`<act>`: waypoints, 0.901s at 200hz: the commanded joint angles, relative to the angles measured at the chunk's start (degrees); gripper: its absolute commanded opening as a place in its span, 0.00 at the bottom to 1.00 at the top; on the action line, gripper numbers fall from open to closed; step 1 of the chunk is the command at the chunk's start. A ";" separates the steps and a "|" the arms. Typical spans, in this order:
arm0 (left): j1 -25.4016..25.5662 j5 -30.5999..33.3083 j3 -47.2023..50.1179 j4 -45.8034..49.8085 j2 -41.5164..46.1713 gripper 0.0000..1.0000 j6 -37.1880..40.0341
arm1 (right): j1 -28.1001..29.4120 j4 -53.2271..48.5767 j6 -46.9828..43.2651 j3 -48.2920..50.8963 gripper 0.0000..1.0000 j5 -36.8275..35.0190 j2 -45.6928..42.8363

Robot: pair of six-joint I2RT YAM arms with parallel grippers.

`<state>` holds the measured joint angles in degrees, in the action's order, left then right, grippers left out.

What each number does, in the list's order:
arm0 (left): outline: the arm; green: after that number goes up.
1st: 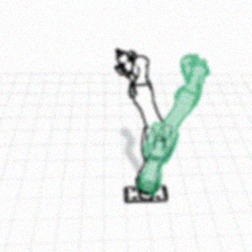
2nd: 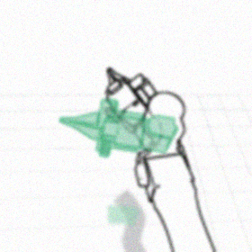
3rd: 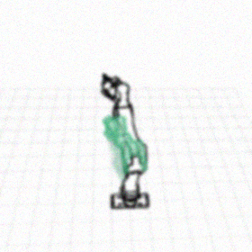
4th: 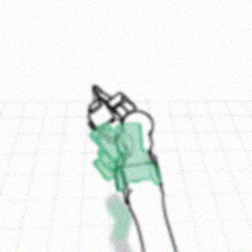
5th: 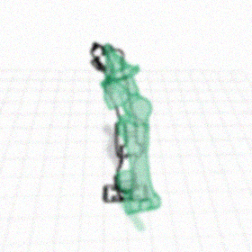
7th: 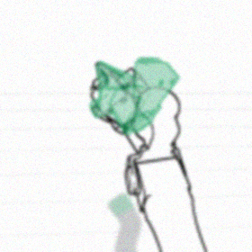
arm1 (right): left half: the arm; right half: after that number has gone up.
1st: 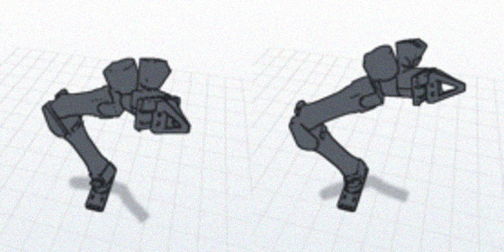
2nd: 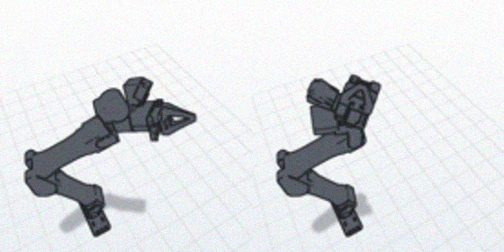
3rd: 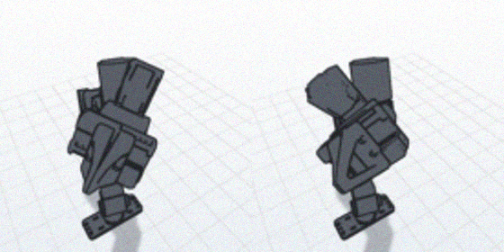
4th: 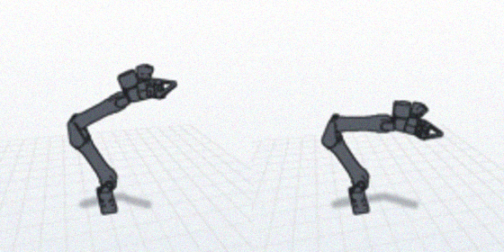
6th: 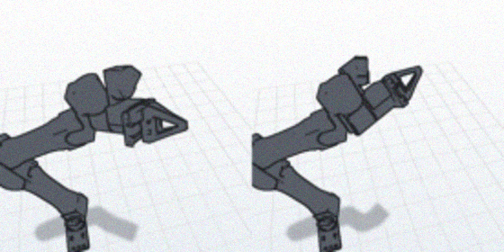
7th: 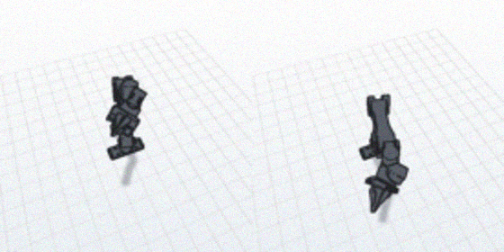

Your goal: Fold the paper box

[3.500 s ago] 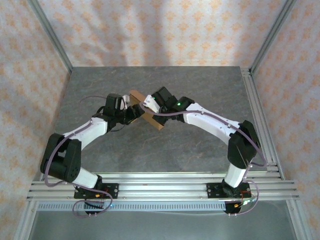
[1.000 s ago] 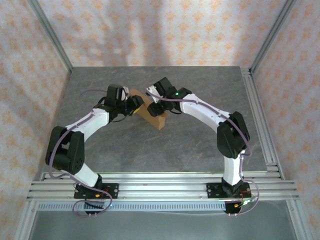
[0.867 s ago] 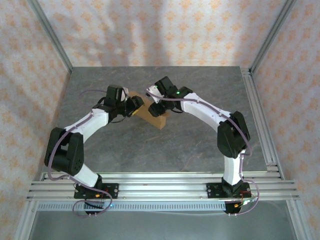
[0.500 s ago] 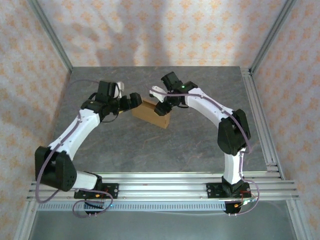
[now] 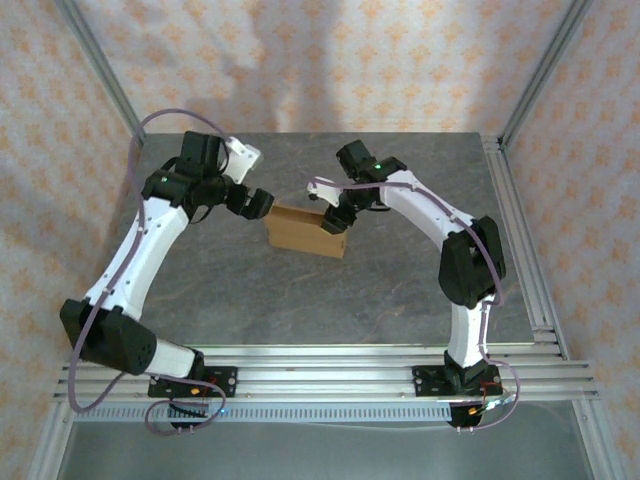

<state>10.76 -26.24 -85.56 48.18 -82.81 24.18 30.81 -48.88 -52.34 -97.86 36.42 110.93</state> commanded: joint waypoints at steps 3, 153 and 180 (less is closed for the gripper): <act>0.61 -7.59 -5.02 12.52 -3.11 0.97 23.67 | -0.83 -7.66 -4.65 0.48 0.43 1.41 -1.25; -0.92 -23.17 5.62 -1.63 -14.50 0.95 37.97 | -1.71 -17.78 -10.95 -1.98 0.44 0.14 -1.03; -0.68 -25.80 6.36 -0.19 -15.24 0.86 41.42 | -1.72 -18.06 -11.51 -1.49 0.44 0.31 -1.02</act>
<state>10.07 -47.81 -80.07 48.42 -98.15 61.67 29.41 -62.19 -62.04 -99.02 37.71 109.97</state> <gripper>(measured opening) 0.896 0.437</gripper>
